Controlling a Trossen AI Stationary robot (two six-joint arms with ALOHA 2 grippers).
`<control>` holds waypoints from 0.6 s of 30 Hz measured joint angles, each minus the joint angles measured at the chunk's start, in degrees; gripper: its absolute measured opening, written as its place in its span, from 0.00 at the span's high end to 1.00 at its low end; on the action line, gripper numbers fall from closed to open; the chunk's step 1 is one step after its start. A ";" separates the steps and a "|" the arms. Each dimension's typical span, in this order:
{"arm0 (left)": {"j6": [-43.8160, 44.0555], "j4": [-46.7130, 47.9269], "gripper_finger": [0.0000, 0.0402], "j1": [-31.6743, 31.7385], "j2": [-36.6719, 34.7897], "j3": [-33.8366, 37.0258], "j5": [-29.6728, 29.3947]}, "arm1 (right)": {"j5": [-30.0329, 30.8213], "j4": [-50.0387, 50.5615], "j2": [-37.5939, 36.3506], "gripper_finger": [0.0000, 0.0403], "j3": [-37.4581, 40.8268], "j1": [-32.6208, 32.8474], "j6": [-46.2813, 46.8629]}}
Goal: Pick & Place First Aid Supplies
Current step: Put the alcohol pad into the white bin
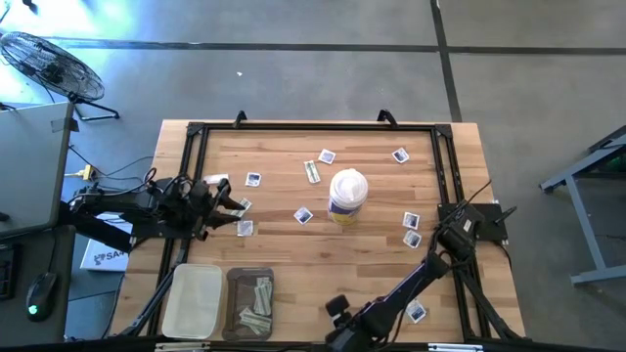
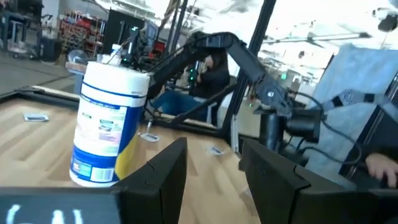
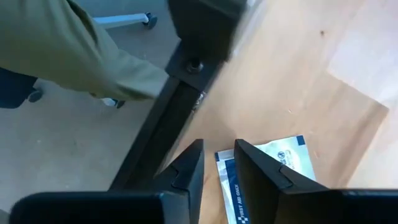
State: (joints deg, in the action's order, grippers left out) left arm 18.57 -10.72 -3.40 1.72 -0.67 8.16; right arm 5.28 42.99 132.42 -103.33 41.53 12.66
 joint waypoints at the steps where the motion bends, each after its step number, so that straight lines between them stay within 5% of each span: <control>1: 0.16 0.15 0.62 0.00 0.00 0.00 0.03 | 0.00 0.40 0.00 0.81 0.00 -0.13 0.23; 10: 2.95 0.65 0.62 -0.14 0.02 0.00 6.63 | -0.06 1.49 -0.04 0.97 0.00 -1.94 -1.34; 18: 0.65 0.56 0.62 -8.28 0.03 0.00 -0.11 | 4.23 2.24 -3.31 1.00 0.36 -3.48 -3.97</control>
State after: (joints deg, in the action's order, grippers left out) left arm 19.23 -10.16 -11.68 1.74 -0.67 8.06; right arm 9.51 45.23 129.11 -102.97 38.05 8.68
